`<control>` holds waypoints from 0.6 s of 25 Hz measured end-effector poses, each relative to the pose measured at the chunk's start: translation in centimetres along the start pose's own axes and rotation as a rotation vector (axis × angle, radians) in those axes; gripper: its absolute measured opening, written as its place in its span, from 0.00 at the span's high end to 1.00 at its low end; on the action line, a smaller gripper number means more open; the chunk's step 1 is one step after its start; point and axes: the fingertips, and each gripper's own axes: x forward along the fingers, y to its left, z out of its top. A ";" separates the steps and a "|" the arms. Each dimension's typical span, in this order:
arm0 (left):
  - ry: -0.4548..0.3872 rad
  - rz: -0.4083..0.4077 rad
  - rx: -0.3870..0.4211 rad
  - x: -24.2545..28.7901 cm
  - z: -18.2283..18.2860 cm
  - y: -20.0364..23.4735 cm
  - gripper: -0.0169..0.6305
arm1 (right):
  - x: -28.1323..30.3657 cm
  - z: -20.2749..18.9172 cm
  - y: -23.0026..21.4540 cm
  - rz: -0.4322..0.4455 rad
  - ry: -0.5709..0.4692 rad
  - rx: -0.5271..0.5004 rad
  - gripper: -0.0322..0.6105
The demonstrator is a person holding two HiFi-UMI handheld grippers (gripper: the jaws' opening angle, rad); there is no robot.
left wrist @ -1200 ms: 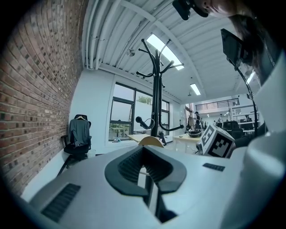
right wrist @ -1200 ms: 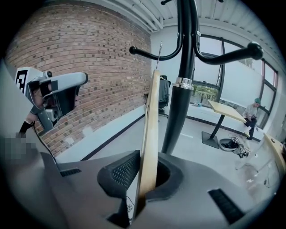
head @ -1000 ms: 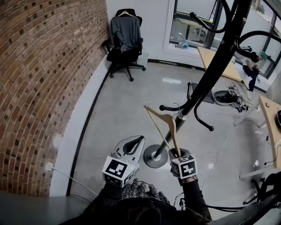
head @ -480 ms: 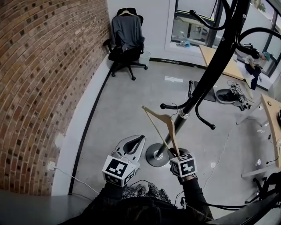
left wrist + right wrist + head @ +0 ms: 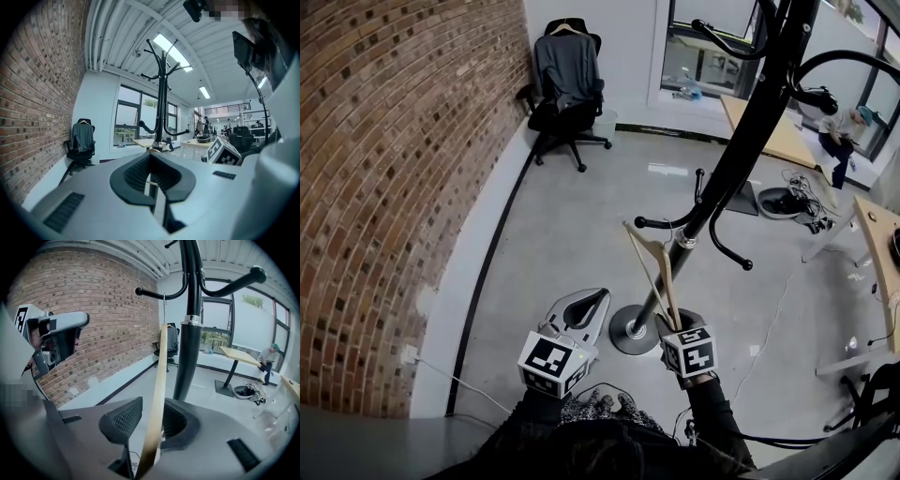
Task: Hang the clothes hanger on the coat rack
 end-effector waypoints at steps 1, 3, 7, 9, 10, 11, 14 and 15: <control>-0.001 0.000 0.002 0.0 0.0 -0.2 0.96 | -0.2 0.2 -0.1 -0.008 -0.017 0.001 0.79; -0.001 0.000 0.004 -0.2 0.1 -0.6 0.96 | -0.6 0.6 -0.4 -0.025 -0.052 0.006 0.73; -0.004 -0.001 0.007 -0.7 0.4 -1.3 0.96 | -2.0 2.1 -1.2 -0.072 -0.172 0.015 0.71; -0.009 -0.001 0.007 -1.0 0.6 -1.7 0.96 | -3.1 3.2 -1.4 -0.089 -0.237 0.012 0.71; -0.010 0.000 0.008 -1.1 0.6 -1.8 0.96 | -3.6 3.6 -1.5 -0.094 -0.255 0.007 0.71; -0.011 0.001 0.010 -1.3 0.7 -2.0 0.96 | -4.0 3.9 -1.6 -0.098 -0.268 0.002 0.71; -0.016 0.005 0.016 -1.7 1.0 -2.7 0.96 | -5.6 4.6 -1.8 -0.089 -0.299 0.020 0.71; -0.017 0.006 0.019 -1.8 1.1 -2.9 0.96 | -6.1 4.8 -1.8 -0.082 -0.311 0.031 0.71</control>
